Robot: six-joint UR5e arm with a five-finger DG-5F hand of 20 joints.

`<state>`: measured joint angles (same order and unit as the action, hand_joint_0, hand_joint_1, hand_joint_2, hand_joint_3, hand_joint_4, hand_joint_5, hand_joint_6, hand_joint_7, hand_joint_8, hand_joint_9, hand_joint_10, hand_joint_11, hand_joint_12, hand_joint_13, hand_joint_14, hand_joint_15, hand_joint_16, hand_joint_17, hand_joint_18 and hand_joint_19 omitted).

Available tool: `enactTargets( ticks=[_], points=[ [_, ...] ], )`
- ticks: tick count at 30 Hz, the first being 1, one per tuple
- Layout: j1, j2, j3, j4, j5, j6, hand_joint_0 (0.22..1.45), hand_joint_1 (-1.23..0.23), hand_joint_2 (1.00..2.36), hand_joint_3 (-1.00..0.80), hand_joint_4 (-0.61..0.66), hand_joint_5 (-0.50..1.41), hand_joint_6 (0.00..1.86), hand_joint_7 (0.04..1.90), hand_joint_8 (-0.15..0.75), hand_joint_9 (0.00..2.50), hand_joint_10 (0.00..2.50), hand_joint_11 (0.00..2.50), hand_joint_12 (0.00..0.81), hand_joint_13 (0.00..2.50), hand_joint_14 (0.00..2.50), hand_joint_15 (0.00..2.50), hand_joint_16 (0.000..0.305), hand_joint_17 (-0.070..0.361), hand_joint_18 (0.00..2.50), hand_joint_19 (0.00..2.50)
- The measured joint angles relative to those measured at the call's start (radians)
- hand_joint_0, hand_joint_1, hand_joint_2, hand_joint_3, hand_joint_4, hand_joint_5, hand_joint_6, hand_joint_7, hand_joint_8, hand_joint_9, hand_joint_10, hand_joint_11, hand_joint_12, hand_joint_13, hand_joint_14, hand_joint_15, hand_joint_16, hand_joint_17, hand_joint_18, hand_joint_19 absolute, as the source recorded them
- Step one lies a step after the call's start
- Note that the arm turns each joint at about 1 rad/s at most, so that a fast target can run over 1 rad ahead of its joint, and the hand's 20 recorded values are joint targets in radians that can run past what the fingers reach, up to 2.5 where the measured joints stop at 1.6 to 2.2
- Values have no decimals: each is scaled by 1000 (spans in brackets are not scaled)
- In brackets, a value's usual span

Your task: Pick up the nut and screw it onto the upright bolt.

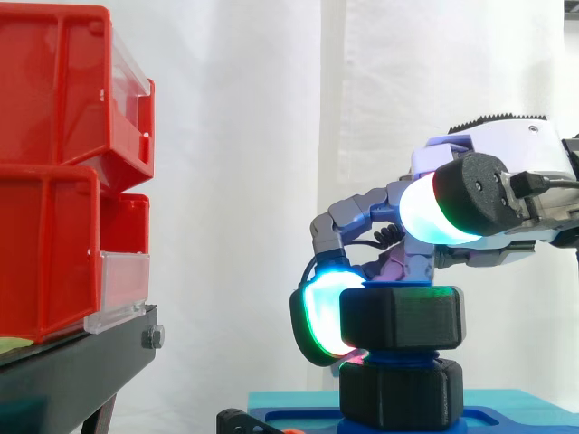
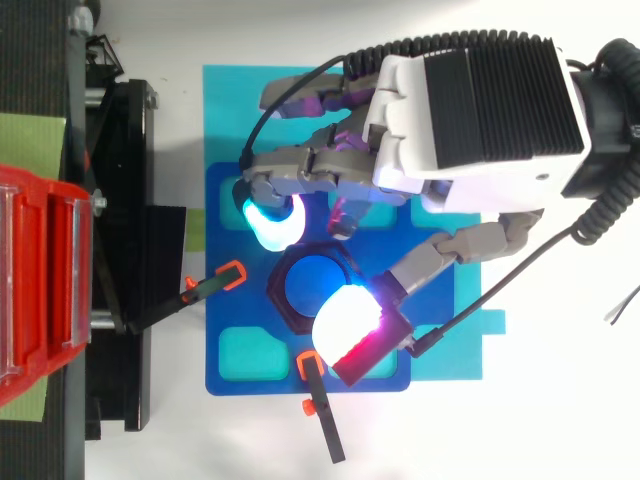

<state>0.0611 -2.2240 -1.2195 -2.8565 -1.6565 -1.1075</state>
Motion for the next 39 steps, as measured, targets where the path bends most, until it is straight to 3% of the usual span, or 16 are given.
enactTargets(
  ticks=[6, 10, 14, 16, 18, 21, 23, 26, 29, 33, 39],
  points=[
    [-6, 0, 2, 1, -5, 0, 533, -316, 1000, -500, 77, 82, 576, 1353, 191, 1745, 1, 76, 197, 1149, 0, 0, 13, 29, 755, 0],
    [-12, 0, 12, -1, -14, 0, 528, -316, 1000, -500, 87, 87, 566, 1364, 191, 1781, 2, 71, 189, 1204, 0, 0, 12, 28, 803, 0],
    [-22, 1, 25, -3, -33, -1, 520, -284, 1000, -500, 104, 86, 533, 1427, 246, 1736, 0, 43, 201, 1191, 0, 0, 15, 34, 779, 0],
    [-28, 1, 34, -3, -44, -1, 514, -268, 1000, -500, 116, 76, 500, 1464, 277, 1637, 0, 20, 218, 1135, 0, 0, 17, 38, 701, 0],
    [-34, 2, 51, -4, -55, 0, 508, -246, 1000, -500, 176, 17, 505, 1242, 321, 1486, 0, 0, 253, 1035, 0, 0, 22, 49, 623, 0],
    [-44, 3, 102, -28, -71, 0, 502, -239, 1000, -500, 252, -41, 505, 1028, 307, 1341, 0, 1, 286, 949, 0, 0, 28, 63, 585, 0],
    [-51, 4, 149, -66, -79, -2, 496, -237, 1000, -500, 251, -66, 505, 968, 291, 1184, 0, 0, 297, 816, 0, 0, 32, 72, 525, 0],
    [-59, 4, 208, -138, -84, -6, 479, -231, 1000, -500, 193, -128, 503, 826, 258, 668, 0, 0, 339, 439, 0, 0, 40, 89, 200, 0],
    [-62, 4, 236, -195, -86, -15, 471, -222, 1000, -500, 170, -159, 502, 719, 248, 487, 0, 0, 344, 283, 0, 0, 42, 94, 10, 0],
    [-56, 3, 227, -207, -87, -31, 461, -215, 1000, -500, 119, -189, 501, 620, 214, 310, 0, 0, 337, 161, 0, 0, 42, 94, 0, 0],
    [-45, 3, 137, -120, -86, -34, 451, -199, 1000, -500, 72, -217, 501, 547, 189, 195, 0, 0, 331, 86, 0, 0, 42, 95, 0, 0]
  ],
)
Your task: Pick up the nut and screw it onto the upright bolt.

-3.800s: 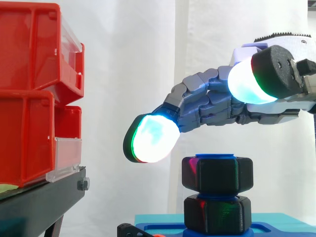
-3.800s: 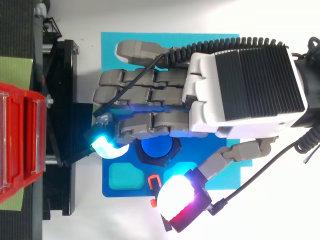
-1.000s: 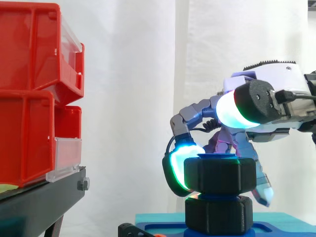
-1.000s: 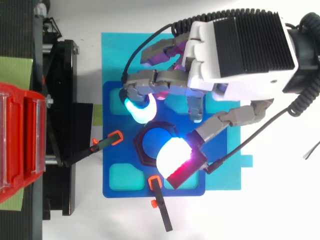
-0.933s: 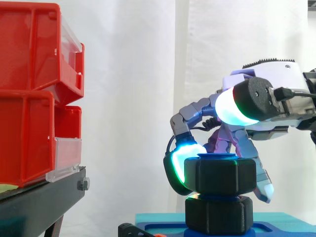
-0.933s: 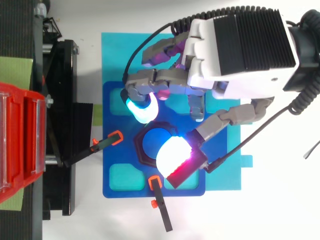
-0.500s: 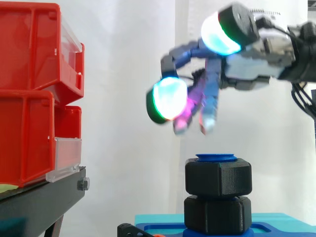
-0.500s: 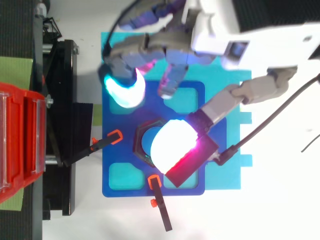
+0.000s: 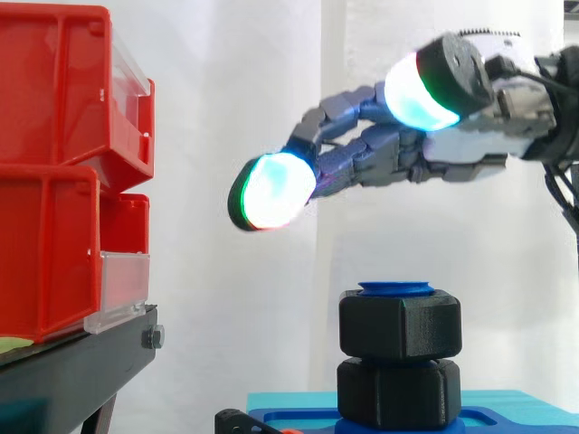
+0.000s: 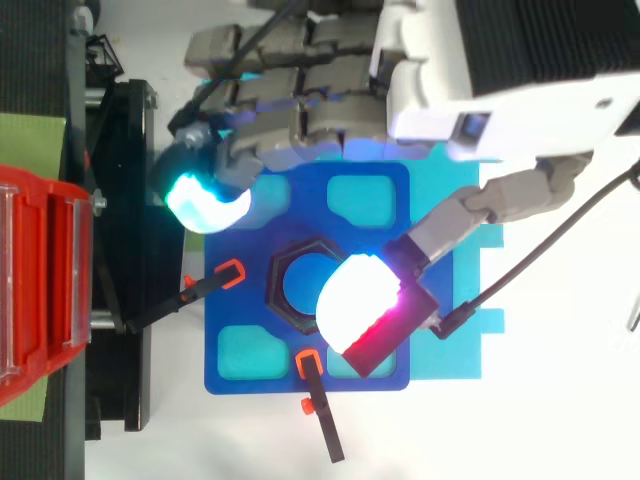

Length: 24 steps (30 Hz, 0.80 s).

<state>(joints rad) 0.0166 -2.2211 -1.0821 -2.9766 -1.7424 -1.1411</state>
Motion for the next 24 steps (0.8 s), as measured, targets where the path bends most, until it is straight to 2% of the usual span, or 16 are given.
enactTargets(
  ticks=[3, 7, 12, 20, 24],
  points=[
    [7, 0, -40, 65, 2, 7, 450, -193, 1000, -500, 61, -223, 500, 534, 182, 180, 0, 0, 330, 73, 0, 0, 42, 95, 0, 0],
    [18, 0, -60, 100, 4, 19, 450, -187, 1000, -500, 61, -226, 500, 531, 179, 172, 0, 0, 329, 71, 0, 0, 43, 97, 0, 0],
    [29, 0, -63, 85, 5, 24, 449, -173, 1000, -500, 61, -225, 500, 531, 178, 182, 0, 0, 328, 86, 0, 0, 43, 96, 0, 0],
    [52, 0, -64, 34, 38, 24, 450, -157, 1000, -500, 68, -222, 500, 540, 182, 191, 0, 0, 333, 100, 0, 0, 43, 96, 0, 0],
    [59, 0, -64, 10, 44, 24, 450, -155, 1000, -500, 82, -215, 500, 554, 186, 201, 0, 0, 333, 112, 0, 0, 42, 95, 0, 0]
  ],
)
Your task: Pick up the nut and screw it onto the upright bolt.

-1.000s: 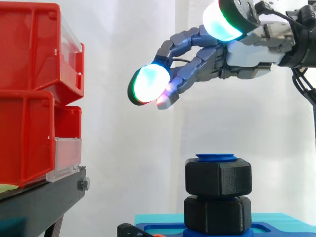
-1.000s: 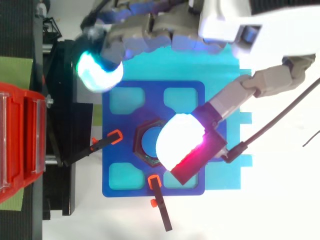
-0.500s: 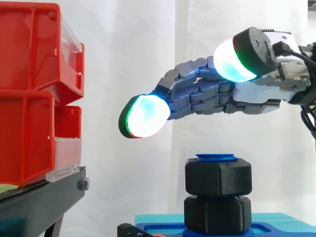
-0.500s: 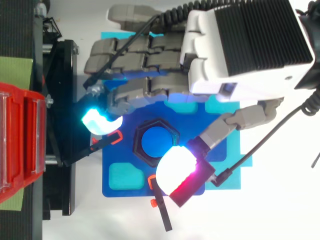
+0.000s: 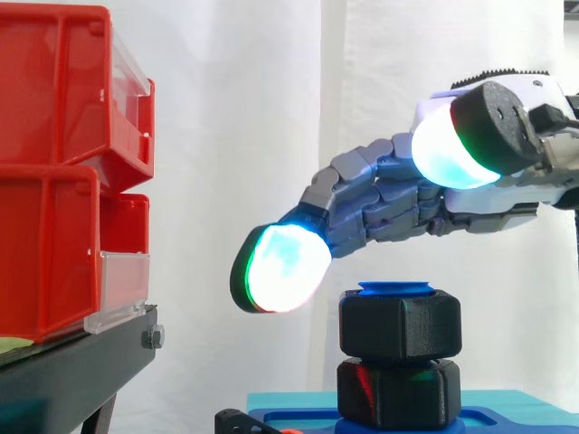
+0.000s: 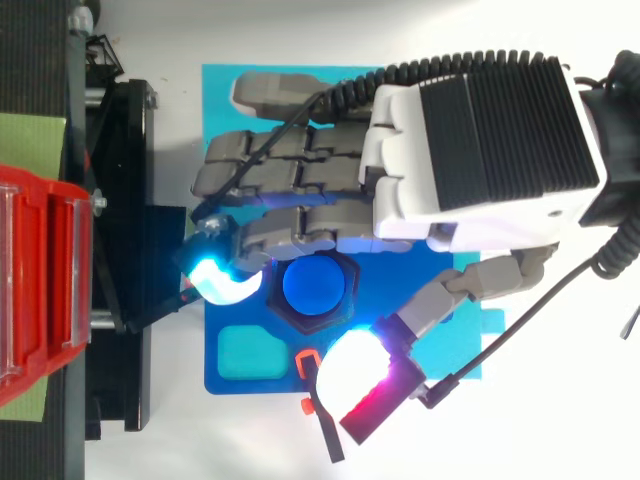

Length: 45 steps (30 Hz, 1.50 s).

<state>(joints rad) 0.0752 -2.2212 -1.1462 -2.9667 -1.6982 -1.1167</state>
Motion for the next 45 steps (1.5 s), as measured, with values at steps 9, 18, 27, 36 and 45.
enactTargets(
  ticks=[9, 18, 27, 36, 45],
  points=[
    [6, 0, -1, -18, 2, 0, 455, -154, 1000, -500, 140, -179, 501, 639, 199, 244, 0, 0, 326, 169, 0, 0, 40, 90, 0, 0],
    [0, 0, -1, -18, 0, 0, 471, -180, 1000, -500, 217, -131, 503, 782, 227, 353, 0, 0, 288, 243, 0, 0, 29, 65, 0, 0],
    [-13, 0, -1, -13, 0, 0, 484, -207, 1000, -500, 287, -82, 504, 907, 251, 481, 0, 0, 239, 340, 0, 0, 20, 45, 65, 0],
    [-47, 0, -1, -1, -4, -2, 516, -273, 1000, -500, 234, 6, 504, 1208, 266, 824, 0, 0, 209, 539, 0, 0, 16, 37, 220, 0],
    [-67, 0, -1, 17, -7, -4, 536, -325, 1000, -500, 121, 78, 532, 1375, 232, 1409, 0, 0, 166, 880, 0, 0, 11, 25, 525, 0]
  ],
)
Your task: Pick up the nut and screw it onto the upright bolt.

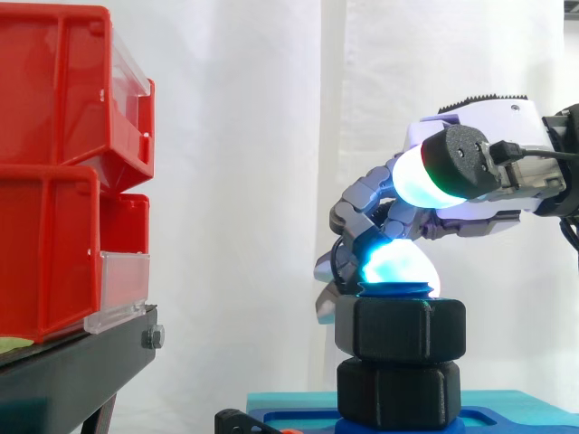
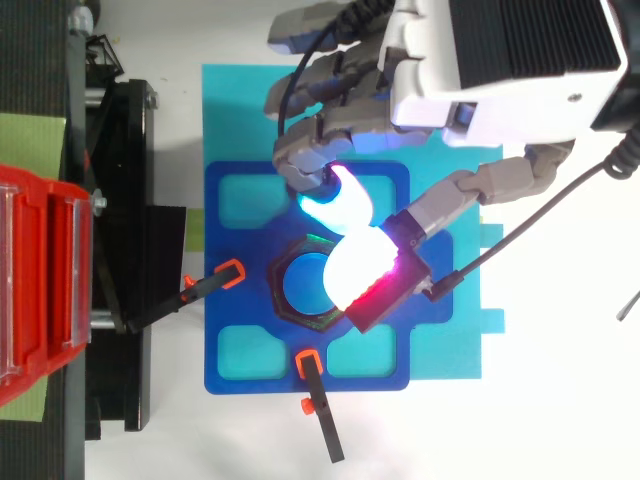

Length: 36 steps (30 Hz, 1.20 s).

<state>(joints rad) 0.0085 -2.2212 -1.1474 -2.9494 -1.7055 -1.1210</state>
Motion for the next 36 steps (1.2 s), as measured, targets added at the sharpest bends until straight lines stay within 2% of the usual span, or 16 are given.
enactTargets(
  ticks=[1, 2, 5, 8, 11, 13, 18, 22, 28, 31, 36],
  points=[
    [-2, 0, 0, 6, 0, 0, 536, -327, 1000, -500, 116, 78, 544, 1355, 226, 1433, 0, 0, 163, 905, 0, 0, 11, 25, 526, 0],
    [-3, 0, 0, 10, -1, 0, 538, -338, 1000, -500, 92, 76, 577, 1305, 219, 1551, 0, 31, 153, 998, 0, 0, 9, 20, 640, 0],
    [-7, 0, 0, 17, -1, 0, 539, -348, 1000, -500, 88, 73, 599, 1263, 222, 1588, 2, 77, 149, 1045, 0, 0, 8, 19, 686, 0],
    [-10, 0, 0, 19, -3, 0, 533, -348, 1000, -500, 131, 63, 501, 1397, 262, 1517, 0, 82, 181, 965, 0, 0, 11, 24, 566, 0],
    [-13, 0, 0, 19, -8, 0, 524, -336, 1000, -500, 223, -14, 505, 1108, 289, 1377, 0, 67, 209, 868, 0, 0, 14, 31, 468, 0],
    [-14, 0, 0, 20, -11, 0, 515, -328, 1000, -500, 258, -55, 504, 978, 281, 1285, 0, 39, 231, 821, 0, 0, 16, 37, 406, 0],
    [-14, 0, 1, 27, -14, 0, 495, -316, 1000, -500, 171, -150, 502, 683, 245, 920, 0, 0, 262, 584, 0, 0, 21, 48, 164, 0],
    [-14, 0, 5, 42, -22, 1, 477, -306, 1000, -500, 115, -190, 501, 577, 225, 654, 0, 0, 280, 365, 0, 0, 25, 57, 0, 0],
    [-4, 0, 6, 71, -33, 1, 451, -280, 1000, -500, 44, -232, 500, 524, 177, 224, 0, 0, 302, 19, 0, 0, 32, 72, 0, 0],
    [5, 0, 6, 75, -34, 1, 441, -266, 1000, -500, 27, -243, 500, 516, 161, 84, 0, 0, 301, 0, 0, 0, 34, 77, 0, 0],
    [26, 0, 6, 74, -30, 1, 436, -236, 1000, -500, 20, -250, 500, 527, 157, 0, 0, 0, 300, 0, 0, 0, 36, 81, 0, 0]
  ],
)
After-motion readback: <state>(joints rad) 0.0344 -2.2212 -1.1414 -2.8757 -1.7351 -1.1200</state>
